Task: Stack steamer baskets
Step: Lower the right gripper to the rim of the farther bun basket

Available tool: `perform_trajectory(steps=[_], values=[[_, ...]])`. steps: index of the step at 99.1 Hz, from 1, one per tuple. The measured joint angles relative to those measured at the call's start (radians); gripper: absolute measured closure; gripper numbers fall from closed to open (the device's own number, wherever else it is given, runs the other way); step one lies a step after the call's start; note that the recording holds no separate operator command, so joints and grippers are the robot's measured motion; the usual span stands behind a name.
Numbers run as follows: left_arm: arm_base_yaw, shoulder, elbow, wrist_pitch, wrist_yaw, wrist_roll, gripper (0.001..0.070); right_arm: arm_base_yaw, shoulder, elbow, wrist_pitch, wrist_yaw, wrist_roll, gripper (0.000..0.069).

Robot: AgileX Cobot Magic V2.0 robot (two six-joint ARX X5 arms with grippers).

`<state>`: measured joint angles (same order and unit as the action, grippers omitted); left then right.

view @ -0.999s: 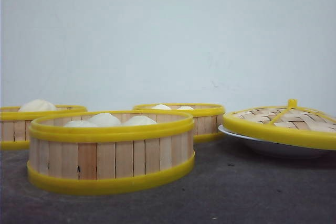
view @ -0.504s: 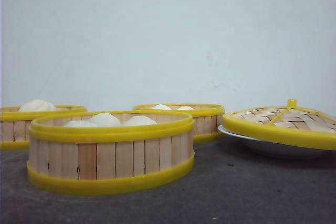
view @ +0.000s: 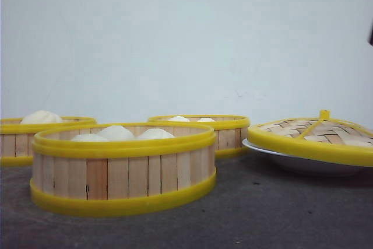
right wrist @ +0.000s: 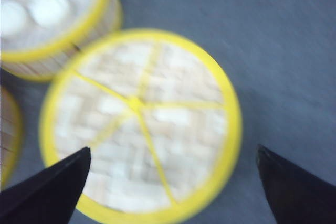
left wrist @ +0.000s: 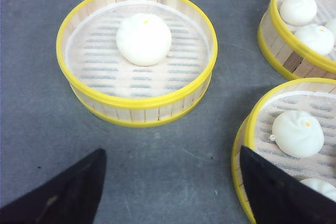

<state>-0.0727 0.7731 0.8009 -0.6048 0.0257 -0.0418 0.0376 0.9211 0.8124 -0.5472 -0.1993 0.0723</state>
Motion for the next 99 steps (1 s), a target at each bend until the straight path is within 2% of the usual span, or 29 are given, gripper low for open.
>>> perform_trajectory(steps=[26,52,82,99], values=[[0.0,0.0,0.0,0.002,0.0,0.0,0.0217,0.103,0.312,0.227,0.009,-0.01,0.02,0.0074],[0.0,0.0,0.0,0.002,0.0,0.0,0.0217,0.187,0.712,0.55,-0.005,-0.006,0.021,0.0074],[0.0,0.0,0.0,0.002,0.0,0.0,0.0217,0.218,1.101,0.952,-0.1,0.048,0.018,0.0074],[0.0,0.0,0.0,0.002,0.0,0.0,0.0217,0.224,1.249,1.079,-0.117,0.074,0.014,0.0074]])
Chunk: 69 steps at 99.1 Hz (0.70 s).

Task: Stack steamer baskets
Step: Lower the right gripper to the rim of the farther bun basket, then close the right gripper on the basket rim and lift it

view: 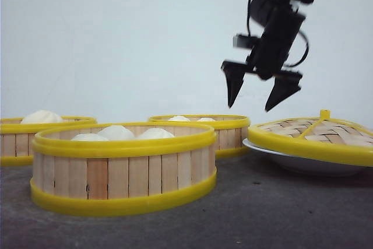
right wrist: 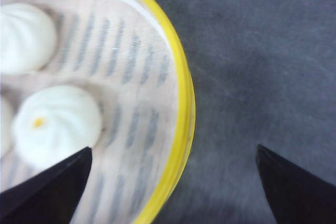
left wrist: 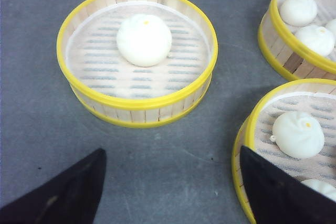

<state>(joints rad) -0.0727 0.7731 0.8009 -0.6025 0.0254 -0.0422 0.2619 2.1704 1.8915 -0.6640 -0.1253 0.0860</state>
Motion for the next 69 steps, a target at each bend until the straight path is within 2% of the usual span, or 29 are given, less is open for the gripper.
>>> perform_trajectory(steps=[14,22,29,41,48,57,69], values=[[0.0,0.0,0.0,-0.001,0.0,0.0,0.0217,0.001,0.05,0.006,0.0,0.036,-0.001,0.008],[0.0,0.0,0.0,-0.004,0.0,0.0,0.0217,0.001,0.066,0.006,0.0,0.048,-0.003,0.0123],[0.0,0.0,0.0,-0.01,0.0,0.0,0.0217,0.002,0.071,0.006,0.0,0.049,-0.004,0.0206],[0.0,0.0,0.0,-0.014,0.0,0.0,0.0217,0.01,0.071,0.01,0.028,0.048,-0.004,0.0425],[0.0,0.0,0.0,-0.015,0.0,0.0,0.0217,0.013,0.071,0.011,0.039,0.047,-0.003,0.0524],[0.0,0.0,0.0,-0.016,0.0,0.0,0.0217,0.017,0.071,0.011,0.044,0.054,0.009,0.0602],[0.0,0.0,0.0,-0.015,0.0,0.0,0.0217,0.018,0.071,0.011,0.054,0.054,0.019,0.0659]])
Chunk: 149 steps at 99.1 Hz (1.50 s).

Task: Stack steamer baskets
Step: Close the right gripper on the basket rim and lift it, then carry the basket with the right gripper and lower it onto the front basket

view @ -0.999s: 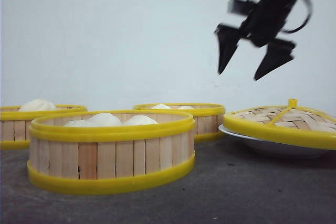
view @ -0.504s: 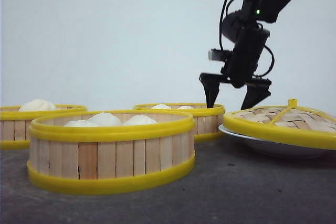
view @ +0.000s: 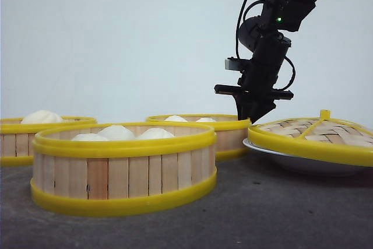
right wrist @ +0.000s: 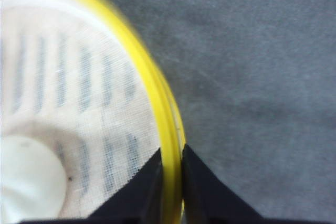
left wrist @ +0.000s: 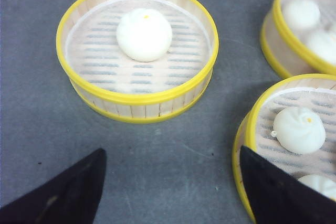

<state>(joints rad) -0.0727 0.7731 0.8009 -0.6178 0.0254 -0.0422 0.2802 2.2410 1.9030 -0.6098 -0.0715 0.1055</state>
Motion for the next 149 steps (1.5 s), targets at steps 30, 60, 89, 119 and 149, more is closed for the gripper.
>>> perform_trajectory(steps=[30,60,89,119,149], values=[[0.0,0.0,0.0,0.0,0.0,0.0,0.0217,0.008,0.004,0.023,0.051,0.001,0.042,0.0661],[0.0,0.0,0.0,0.0,0.0,0.0,0.0217,0.025,0.011,0.281,-0.178,0.004,0.044,0.0661],[0.0,0.0,0.0,0.001,0.0,0.002,0.0217,0.051,0.011,0.498,-0.509,0.005,0.064,0.0661],[0.0,0.0,0.0,0.001,0.0,0.005,0.0217,0.096,0.011,0.553,-0.731,0.009,0.047,0.0661],[0.0,0.0,0.0,-0.001,0.0,0.017,0.0217,0.114,0.01,0.553,-0.741,0.037,0.05,0.066]])
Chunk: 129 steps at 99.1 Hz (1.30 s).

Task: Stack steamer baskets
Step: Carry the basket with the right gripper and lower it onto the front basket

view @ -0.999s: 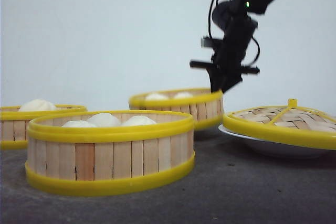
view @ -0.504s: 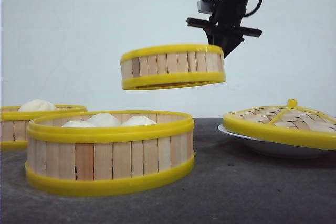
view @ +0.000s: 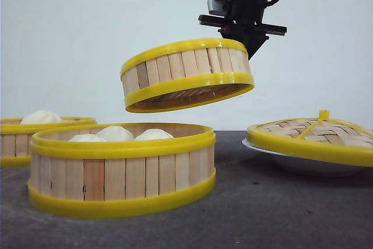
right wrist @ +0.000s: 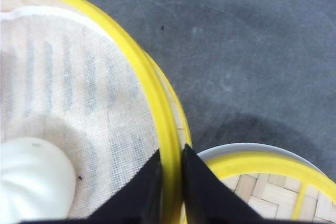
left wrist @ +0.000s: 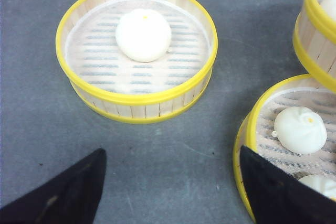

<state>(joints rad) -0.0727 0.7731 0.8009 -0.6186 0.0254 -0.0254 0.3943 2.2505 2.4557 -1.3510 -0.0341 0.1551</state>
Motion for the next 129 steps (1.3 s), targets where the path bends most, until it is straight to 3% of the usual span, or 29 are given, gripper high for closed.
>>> perform_trajectory(steps=[18,36,54,65,81,96,129], values=[[0.0,0.0,0.0,-0.002,0.0,0.006,0.0217,0.016,-0.055,-0.009,-0.001,-0.002,0.003,0.066],[0.0,0.0,0.0,-0.002,0.0,0.007,0.0217,0.071,-0.243,-0.083,-0.001,-0.005,0.006,0.0661],[0.0,0.0,0.0,-0.002,0.0,0.007,0.0217,0.119,-0.45,-0.272,-0.002,0.034,0.006,0.0661],[0.0,0.0,0.0,-0.002,0.0,0.007,0.0217,0.122,-0.52,-0.407,-0.002,0.091,0.006,0.0661],[0.0,0.0,0.0,-0.002,0.0,0.007,0.0217,0.115,-0.601,-0.611,0.019,0.101,0.007,0.0661],[0.0,0.0,0.0,-0.002,0.0,0.007,0.0217,0.119,-0.672,-0.783,0.164,0.049,0.006,0.0661],[0.0,0.0,0.0,-0.002,0.0,0.007,0.0217,0.153,-0.664,-1.035,0.563,-0.089,0.006,0.0661]])
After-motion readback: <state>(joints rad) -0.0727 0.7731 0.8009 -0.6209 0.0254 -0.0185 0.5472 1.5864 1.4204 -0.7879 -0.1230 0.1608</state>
